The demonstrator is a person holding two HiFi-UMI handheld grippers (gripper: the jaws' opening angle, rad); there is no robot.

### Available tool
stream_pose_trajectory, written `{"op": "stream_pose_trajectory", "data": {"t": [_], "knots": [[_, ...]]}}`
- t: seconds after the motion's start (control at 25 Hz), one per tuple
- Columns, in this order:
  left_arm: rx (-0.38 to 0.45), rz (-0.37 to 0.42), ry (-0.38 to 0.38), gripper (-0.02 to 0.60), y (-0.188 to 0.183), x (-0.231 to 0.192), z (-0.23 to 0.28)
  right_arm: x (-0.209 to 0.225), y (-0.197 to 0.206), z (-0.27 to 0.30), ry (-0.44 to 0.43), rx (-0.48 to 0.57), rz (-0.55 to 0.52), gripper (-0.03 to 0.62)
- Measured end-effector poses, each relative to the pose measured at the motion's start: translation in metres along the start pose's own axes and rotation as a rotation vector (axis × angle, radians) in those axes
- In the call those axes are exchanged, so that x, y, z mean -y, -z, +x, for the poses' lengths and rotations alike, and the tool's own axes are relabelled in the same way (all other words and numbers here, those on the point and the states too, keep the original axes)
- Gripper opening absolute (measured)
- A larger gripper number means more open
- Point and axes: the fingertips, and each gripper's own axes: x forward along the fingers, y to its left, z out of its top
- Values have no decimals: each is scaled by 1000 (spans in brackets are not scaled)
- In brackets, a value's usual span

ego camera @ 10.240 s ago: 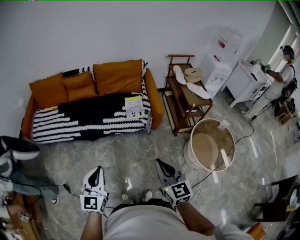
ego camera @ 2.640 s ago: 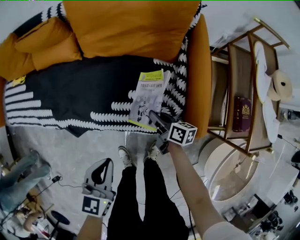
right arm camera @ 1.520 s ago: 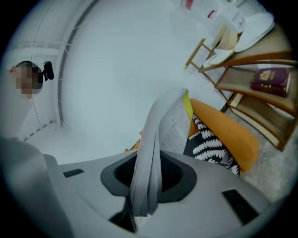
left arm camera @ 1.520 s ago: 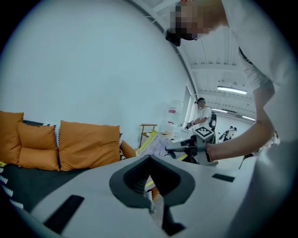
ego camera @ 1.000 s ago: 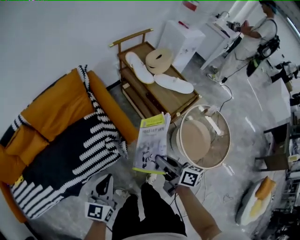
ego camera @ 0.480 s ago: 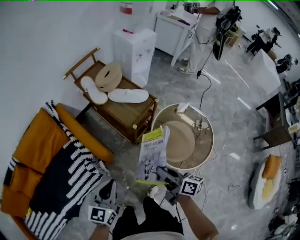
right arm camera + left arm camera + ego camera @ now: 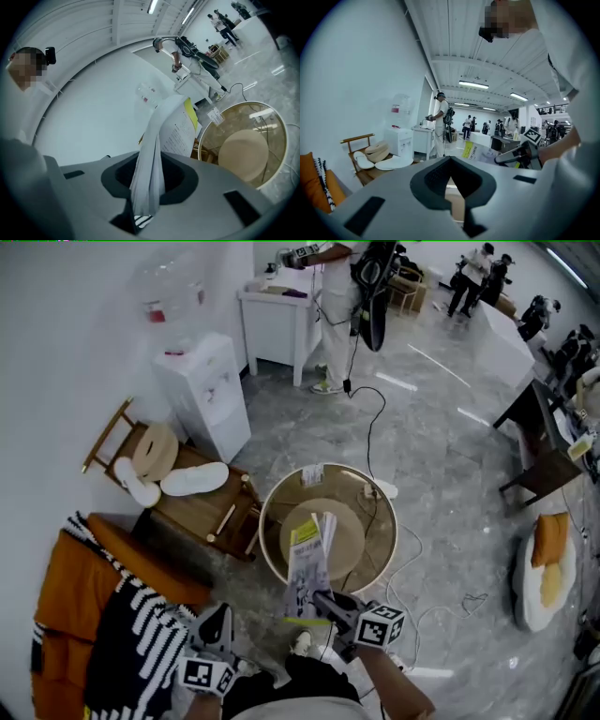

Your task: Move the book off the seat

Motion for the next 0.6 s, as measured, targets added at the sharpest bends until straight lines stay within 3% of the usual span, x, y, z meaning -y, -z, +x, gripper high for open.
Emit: {"op": "stream_pose_trajectory", "data": {"t": [0.24,0.6], "knots": [[-20,50,141,15,-8,42,44,21,-21,-42,63,104,16,100],[-46,14,363,15,17,59,97,38,-26,-64,221,209,42,100]]}}
